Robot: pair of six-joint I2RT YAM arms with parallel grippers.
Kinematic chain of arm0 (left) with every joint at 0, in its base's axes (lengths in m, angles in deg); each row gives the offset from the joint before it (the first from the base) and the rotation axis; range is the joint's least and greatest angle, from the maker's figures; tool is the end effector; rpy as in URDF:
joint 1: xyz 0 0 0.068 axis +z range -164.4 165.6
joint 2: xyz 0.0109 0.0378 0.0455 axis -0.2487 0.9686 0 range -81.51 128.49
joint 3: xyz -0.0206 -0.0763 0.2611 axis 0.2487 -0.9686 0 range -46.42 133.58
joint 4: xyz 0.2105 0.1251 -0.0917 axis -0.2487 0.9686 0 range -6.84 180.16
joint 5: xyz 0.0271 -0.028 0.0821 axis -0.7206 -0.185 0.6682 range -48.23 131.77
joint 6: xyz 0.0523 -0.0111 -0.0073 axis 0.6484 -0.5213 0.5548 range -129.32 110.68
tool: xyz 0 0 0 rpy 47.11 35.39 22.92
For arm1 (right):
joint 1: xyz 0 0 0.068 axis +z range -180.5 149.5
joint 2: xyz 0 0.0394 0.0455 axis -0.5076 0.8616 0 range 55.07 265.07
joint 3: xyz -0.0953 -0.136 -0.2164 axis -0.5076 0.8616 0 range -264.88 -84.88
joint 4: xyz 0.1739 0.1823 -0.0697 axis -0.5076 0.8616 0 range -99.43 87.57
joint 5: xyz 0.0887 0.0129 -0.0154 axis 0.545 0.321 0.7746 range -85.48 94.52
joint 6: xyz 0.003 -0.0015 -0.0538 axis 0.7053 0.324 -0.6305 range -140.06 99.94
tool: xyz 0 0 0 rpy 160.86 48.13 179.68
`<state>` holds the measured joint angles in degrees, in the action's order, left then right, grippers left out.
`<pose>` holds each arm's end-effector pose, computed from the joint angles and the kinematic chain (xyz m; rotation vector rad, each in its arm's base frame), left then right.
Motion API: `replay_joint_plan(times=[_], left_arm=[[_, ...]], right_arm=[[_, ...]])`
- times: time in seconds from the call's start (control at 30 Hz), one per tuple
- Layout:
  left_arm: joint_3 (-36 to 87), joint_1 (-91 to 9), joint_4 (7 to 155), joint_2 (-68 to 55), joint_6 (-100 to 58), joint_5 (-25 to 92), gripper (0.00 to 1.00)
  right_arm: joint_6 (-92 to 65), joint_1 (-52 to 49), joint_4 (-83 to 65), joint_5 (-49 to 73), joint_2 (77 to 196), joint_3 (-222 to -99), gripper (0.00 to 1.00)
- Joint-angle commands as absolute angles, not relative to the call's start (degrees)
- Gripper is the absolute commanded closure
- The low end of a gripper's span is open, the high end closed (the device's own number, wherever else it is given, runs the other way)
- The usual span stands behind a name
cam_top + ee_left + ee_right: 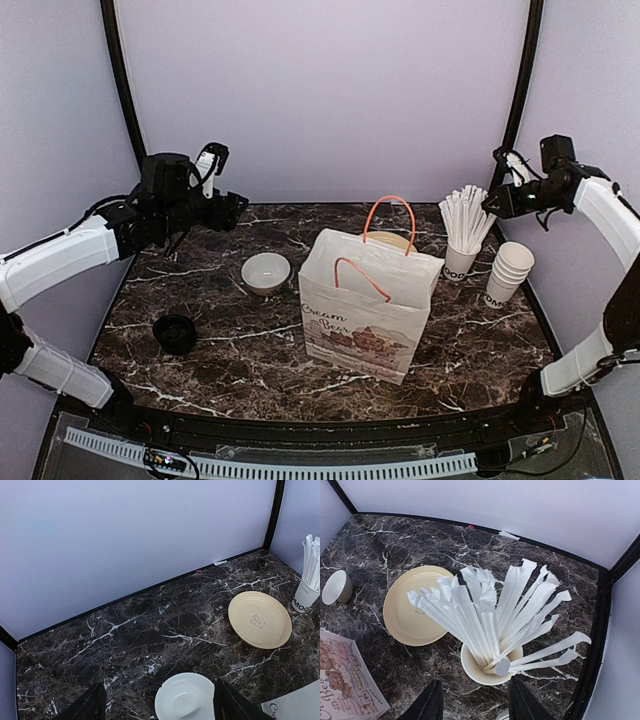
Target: Pack the takeout coffee
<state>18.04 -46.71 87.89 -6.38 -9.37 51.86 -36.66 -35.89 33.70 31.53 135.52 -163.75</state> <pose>0.2648 -0.1600 0.3534 0.3918 1.7996 -0.2343 0.2981 -0.0119 0.3527 -0.4463 2.2281 0.3531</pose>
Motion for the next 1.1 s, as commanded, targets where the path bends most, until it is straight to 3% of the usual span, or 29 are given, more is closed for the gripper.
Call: replay_joint_plan(times=[0.0, 0.63, 0.7, 0.93, 1.07], left_arm=[[16.58, -46.29, 84.68, -10.07, -10.39, 49.85, 0.24], [15.82, -46.3, 84.28, -10.86, -9.76, 48.97, 0.24], [15.8, -46.3, 84.35, -10.7, -9.76, 48.9, 0.24], [15.8, -46.26, 84.44, -10.65, -8.43, 48.88, 0.24], [15.96, -46.19, 84.59, -10.45, -7.91, 48.98, 0.24]], right_arm=[[-32.88, -35.86, 28.1, 25.17, 137.11, -165.01, 0.56], [-32.56, -35.44, 28.82, 26.68, 142.72, -166.17, 0.67], [-32.44, -35.22, 28.51, 26.27, 143.14, -166.22, 0.71], [-32.18, -34.28, 29.84, 25.92, 143.27, -167.78, 0.99], [-32.08, -33.31, 31.58, 23.86, 140.51, -168.77, 1.0]])
